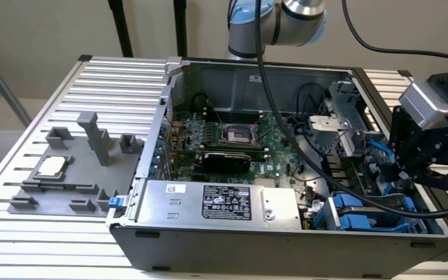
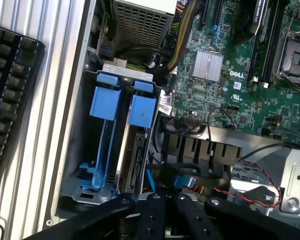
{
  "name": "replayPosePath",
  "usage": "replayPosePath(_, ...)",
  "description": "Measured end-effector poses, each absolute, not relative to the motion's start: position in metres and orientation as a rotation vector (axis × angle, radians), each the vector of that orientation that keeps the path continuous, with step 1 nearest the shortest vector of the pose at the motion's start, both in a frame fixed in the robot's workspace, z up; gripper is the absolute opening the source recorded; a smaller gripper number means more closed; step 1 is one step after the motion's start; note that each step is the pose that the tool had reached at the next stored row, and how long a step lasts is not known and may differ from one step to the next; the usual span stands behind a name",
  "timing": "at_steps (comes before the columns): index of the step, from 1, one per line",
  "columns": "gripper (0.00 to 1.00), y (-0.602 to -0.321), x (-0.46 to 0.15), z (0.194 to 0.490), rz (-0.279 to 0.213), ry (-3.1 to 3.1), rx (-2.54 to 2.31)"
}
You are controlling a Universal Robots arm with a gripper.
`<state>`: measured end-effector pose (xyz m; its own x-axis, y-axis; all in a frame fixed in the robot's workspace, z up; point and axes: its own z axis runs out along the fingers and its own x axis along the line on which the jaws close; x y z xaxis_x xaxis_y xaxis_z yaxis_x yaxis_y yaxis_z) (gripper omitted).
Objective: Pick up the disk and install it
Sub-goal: 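Insert the first disk wire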
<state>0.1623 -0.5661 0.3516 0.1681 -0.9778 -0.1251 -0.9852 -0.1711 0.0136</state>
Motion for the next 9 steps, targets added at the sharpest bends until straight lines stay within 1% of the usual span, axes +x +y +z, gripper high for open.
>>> replayPosePath(1,0.12,-0.566,0.162,0.351,0.165,1.970,-2.345)
replayPosePath(2,0.24,-0.566,0.161,0.351,0.170,1.965,-2.345)
replayPosePath(3,0.24,-0.565,0.160,0.351,0.172,1.962,-2.345)
replayPosePath(4,0.30,-0.565,0.159,0.351,0.174,1.959,-2.346)
replayPosePath(6,0.30,-0.565,0.155,0.351,0.178,1.952,-2.348)
replayPosePath(7,0.37,-0.565,0.153,0.351,0.179,1.949,-2.349)
replayPosePath(9,0.37,-0.565,0.147,0.351,0.180,1.946,-2.351)
